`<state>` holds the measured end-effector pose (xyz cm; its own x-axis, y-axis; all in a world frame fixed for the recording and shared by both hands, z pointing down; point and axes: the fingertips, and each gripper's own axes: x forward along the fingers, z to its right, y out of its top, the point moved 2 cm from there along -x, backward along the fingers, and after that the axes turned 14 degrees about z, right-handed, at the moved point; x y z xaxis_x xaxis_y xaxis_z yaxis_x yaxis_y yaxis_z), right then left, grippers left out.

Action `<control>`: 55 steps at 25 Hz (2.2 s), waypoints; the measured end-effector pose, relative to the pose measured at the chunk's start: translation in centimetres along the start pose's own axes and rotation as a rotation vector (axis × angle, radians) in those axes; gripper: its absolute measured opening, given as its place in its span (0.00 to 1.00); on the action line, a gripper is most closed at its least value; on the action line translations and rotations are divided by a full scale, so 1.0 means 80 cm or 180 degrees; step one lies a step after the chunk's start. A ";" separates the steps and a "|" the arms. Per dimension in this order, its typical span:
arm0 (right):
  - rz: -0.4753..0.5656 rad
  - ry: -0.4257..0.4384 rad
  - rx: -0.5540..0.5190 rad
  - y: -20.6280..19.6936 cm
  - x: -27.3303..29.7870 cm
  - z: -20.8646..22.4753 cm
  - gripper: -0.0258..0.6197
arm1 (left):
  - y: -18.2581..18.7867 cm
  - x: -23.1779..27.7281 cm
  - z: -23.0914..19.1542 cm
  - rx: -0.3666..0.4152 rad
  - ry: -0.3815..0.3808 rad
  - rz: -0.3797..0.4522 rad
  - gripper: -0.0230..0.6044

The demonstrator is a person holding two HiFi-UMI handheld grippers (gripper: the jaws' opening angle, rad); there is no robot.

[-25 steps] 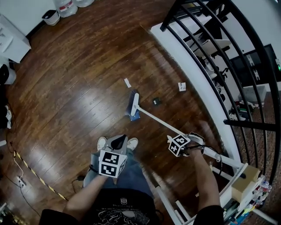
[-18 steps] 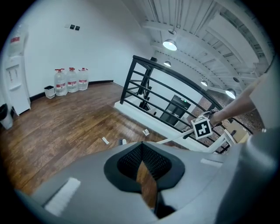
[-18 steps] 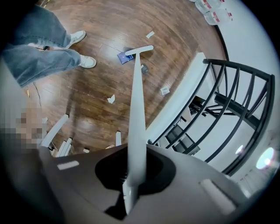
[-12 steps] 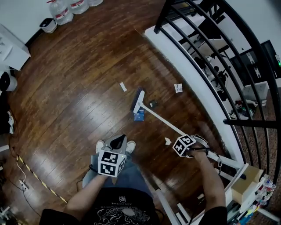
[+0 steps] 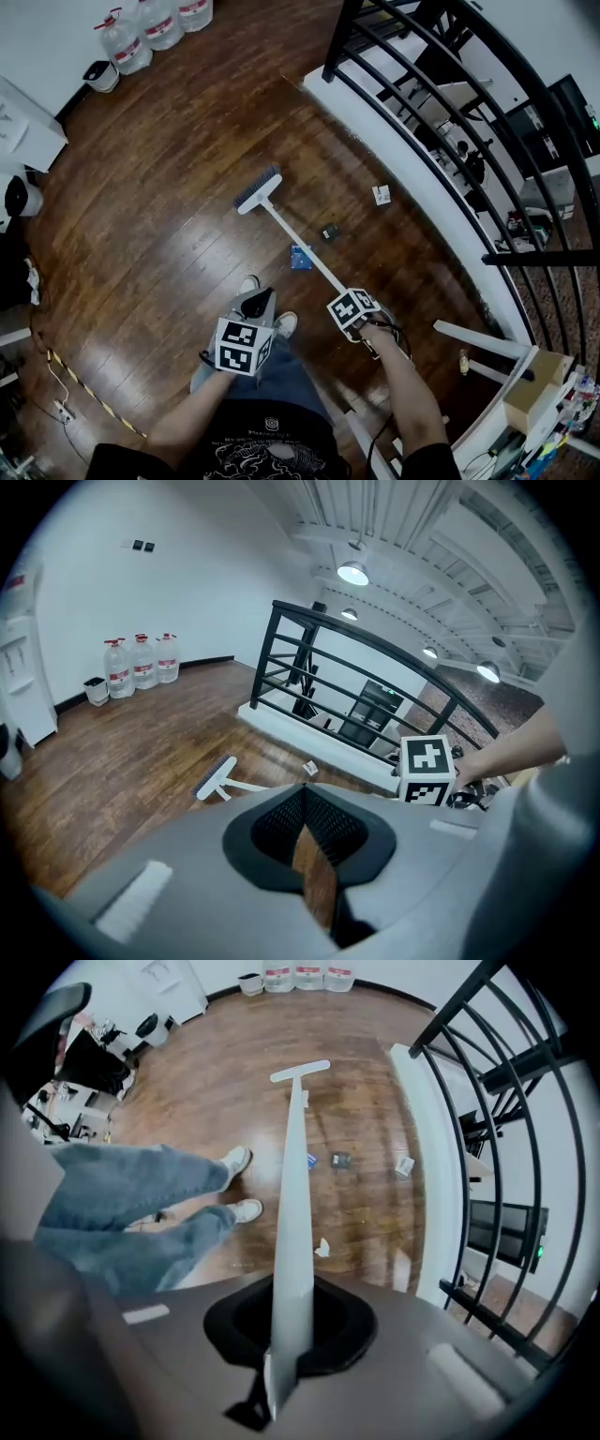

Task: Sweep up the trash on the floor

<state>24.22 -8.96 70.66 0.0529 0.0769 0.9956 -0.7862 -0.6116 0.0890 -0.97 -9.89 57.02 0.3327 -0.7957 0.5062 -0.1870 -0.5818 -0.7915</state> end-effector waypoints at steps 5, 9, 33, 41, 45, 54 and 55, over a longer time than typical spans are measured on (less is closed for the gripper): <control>0.0020 0.0314 0.0269 0.094 0.024 -0.049 0.04 | 0.021 0.014 -0.029 0.0040 -0.0031 -0.0060 0.04; -0.0123 0.0420 0.0377 0.165 0.040 -0.070 0.04 | 0.042 0.024 -0.074 0.0072 -0.0042 -0.0120 0.04; -0.0661 0.0532 0.1202 0.057 0.081 -0.082 0.04 | 0.069 0.102 -0.100 0.0291 -0.0614 -0.0344 0.04; -0.0866 0.0530 0.1514 -0.055 0.066 -0.102 0.04 | 0.053 0.094 -0.054 0.0349 -0.0818 -0.0381 0.04; -0.0918 0.0567 0.1667 -0.100 0.061 -0.126 0.04 | 0.050 0.091 -0.035 0.0391 -0.0928 -0.0388 0.04; -0.0816 0.0676 0.1921 -0.138 0.038 -0.154 0.04 | 0.050 0.102 -0.002 0.0458 -0.1145 -0.0388 0.04; -0.0757 0.0701 0.1967 -0.135 0.031 -0.156 0.04 | 0.053 0.104 0.001 0.0457 -0.1165 -0.0379 0.04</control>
<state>25.14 7.69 71.83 0.0027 0.3823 0.9240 -0.2709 -0.8892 0.3686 1.06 -18.93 57.85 0.6559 -0.5967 0.4624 -0.0051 -0.6160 -0.7877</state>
